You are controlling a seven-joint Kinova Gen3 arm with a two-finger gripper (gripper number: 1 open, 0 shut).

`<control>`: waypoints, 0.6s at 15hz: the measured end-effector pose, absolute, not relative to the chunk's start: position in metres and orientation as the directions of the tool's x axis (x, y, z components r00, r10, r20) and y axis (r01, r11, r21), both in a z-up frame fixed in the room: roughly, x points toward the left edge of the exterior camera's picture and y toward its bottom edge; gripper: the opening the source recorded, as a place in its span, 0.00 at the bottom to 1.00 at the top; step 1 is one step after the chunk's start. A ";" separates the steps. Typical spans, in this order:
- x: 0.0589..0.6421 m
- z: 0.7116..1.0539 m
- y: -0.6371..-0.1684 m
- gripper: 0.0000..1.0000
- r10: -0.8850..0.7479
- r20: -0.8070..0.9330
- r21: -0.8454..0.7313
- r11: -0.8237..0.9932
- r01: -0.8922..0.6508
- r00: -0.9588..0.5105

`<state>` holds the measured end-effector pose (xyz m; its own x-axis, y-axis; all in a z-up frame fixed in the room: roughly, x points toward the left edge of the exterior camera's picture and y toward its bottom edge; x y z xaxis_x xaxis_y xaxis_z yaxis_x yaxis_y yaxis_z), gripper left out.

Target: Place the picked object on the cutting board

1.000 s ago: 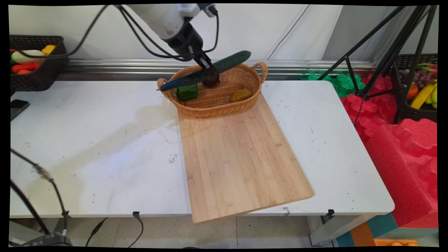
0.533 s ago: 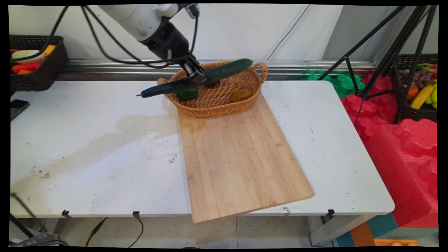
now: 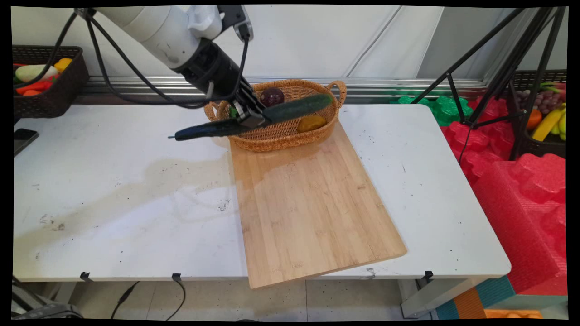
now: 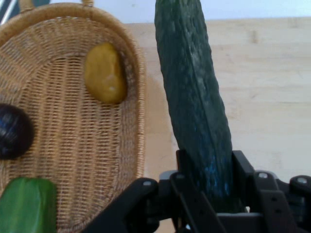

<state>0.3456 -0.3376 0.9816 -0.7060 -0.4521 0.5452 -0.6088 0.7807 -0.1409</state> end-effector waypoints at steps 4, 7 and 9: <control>0.330 0.972 -0.335 0.00 -0.390 0.526 -0.168 0.824 -0.541 -0.756; 0.318 0.962 -0.340 0.00 -0.343 0.511 -0.189 0.850 -0.493 -0.788; 0.306 0.952 -0.348 0.00 -0.303 0.499 -0.209 0.867 -0.452 -0.812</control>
<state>0.3058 -0.3480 0.9521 -0.8121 -0.3025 0.4990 -0.4516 0.8674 -0.2090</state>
